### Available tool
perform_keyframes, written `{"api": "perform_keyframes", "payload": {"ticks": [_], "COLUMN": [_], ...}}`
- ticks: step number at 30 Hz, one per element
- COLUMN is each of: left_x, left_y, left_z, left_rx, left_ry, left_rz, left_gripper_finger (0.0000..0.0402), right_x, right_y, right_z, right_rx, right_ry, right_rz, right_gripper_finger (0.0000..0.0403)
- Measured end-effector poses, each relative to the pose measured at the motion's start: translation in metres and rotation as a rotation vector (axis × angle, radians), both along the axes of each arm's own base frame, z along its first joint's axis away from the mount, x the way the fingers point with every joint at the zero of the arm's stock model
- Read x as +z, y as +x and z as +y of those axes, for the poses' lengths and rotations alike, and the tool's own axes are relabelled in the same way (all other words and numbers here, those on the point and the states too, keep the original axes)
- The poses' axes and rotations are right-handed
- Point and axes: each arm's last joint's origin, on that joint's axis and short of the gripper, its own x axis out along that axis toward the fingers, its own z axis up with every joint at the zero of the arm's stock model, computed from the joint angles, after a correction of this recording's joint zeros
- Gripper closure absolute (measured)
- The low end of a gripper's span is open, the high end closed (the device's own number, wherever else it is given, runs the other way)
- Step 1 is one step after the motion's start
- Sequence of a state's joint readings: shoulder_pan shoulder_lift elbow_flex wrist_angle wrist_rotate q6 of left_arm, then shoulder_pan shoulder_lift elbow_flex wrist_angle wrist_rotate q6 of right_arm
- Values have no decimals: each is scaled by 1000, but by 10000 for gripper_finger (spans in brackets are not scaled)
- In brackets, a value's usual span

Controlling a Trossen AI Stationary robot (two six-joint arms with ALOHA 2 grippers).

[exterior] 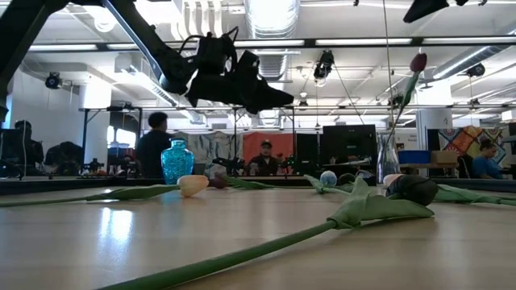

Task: Sort flowers into vase by color
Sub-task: Put the right white flower into the blue vase

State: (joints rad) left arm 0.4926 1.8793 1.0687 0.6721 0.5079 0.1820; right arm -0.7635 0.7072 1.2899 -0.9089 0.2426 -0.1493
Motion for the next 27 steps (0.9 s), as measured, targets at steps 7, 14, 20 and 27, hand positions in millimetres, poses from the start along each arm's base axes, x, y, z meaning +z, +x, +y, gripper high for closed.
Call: {"api": "perform_keyframes", "payload": {"ticks": [7,14,20,27], "left_x": [5,0,-4,-11], "left_y": [6,8,13,8], "left_z": [-1,-16,-29,-38], "left_rx": [-59,-62,-39,-52], "left_ry": [-17,44,74,47], "left_rz": [46,7,24,47], "left_gripper_finger": [375,400,401,401], "right_x": [-14,-50,-85,-118], "right_y": [-10,-16,-17,-18], "right_z": [16,22,25,29], "right_rx": [138,145,203,256], "right_ry": [32,83,83,108], "right_rz": [-70,-74,-134,-177], "right_gripper_finger": [392,394,394,394]}}
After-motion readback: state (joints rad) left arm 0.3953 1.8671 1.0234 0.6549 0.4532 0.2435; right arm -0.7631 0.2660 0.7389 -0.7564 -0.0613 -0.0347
